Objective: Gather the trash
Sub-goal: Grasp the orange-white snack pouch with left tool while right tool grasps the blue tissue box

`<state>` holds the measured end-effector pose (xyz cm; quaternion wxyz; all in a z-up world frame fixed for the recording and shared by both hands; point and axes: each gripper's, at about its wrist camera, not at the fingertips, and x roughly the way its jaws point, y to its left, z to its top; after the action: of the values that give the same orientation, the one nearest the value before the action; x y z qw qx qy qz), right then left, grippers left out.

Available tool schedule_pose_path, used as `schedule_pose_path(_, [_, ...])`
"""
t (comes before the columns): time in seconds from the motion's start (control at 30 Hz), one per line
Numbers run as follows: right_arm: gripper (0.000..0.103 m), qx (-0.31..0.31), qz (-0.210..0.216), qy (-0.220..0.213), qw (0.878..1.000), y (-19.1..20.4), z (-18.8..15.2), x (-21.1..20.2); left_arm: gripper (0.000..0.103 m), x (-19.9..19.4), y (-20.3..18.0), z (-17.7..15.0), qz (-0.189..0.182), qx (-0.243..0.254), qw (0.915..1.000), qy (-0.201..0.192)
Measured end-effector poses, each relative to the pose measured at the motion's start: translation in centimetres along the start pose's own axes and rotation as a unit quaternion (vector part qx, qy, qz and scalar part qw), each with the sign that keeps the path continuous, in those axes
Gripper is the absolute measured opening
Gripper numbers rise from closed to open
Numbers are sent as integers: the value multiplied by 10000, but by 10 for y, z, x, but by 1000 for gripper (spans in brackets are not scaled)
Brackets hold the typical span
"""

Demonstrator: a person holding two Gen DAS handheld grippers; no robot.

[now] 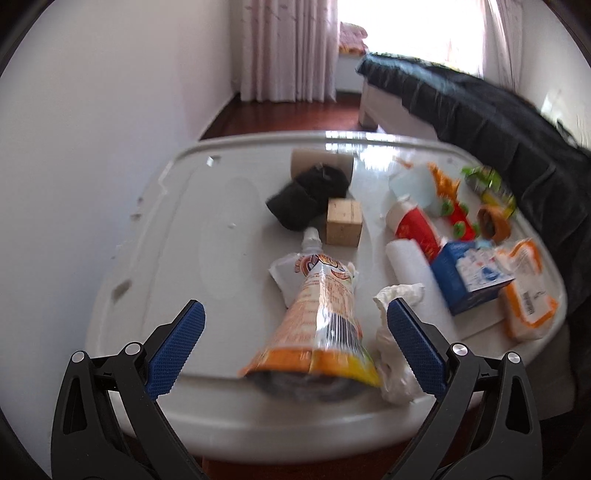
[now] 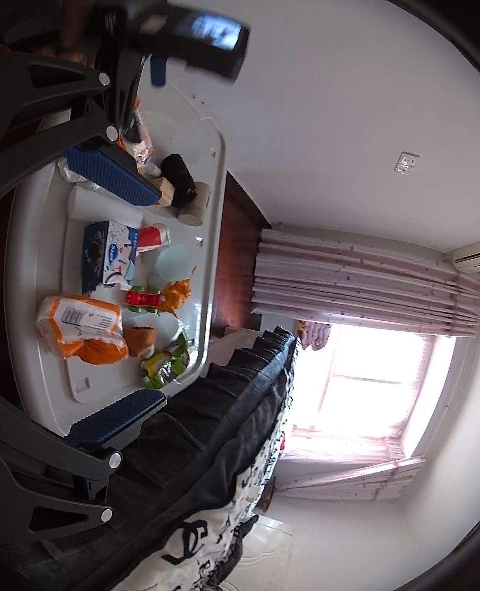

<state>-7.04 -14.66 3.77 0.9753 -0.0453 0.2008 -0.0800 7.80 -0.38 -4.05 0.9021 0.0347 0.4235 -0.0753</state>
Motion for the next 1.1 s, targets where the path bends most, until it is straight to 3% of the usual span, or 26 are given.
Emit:
schedule_pose_path(0.13, [98,27,-1,-55,10000,-4,1,-3,92,21,0,1,139,18,9997,179])
schedule_pose_path(0.17, [98,56,1,-44,10000,-5,1,-3,87,26,3,-1,125,-52,9997,210])
schedule_pose_path(0.23, [98,145,19,8,9999,-10,1,-1,65,33,8,-4,-89,-203,9990,376])
schedule_pose_path(0.33, [98,246,17,73,9997,-14,-1,2,50,34,15,-10,-151,-353,9986,367])
schedule_pose_path(0.47, [98,237,-29,116,9996,-17,-10,7,48,20,27,-13,26,-480,9986,230])
schedule_pose_path(0.6, [98,138,30,495,9987,-14,-30,28,47,-15,30,-19,116,-558,9984,-21])
schedule_pose_path(0.77, [98,233,458,1031,9933,2,-35,60,47,-49,17,-33,-82,-428,9989,-187])
schedule_pose_path(1.1, [98,-265,621,1586,9850,49,-44,133,47,-60,10,-31,-214,-209,9982,-529])
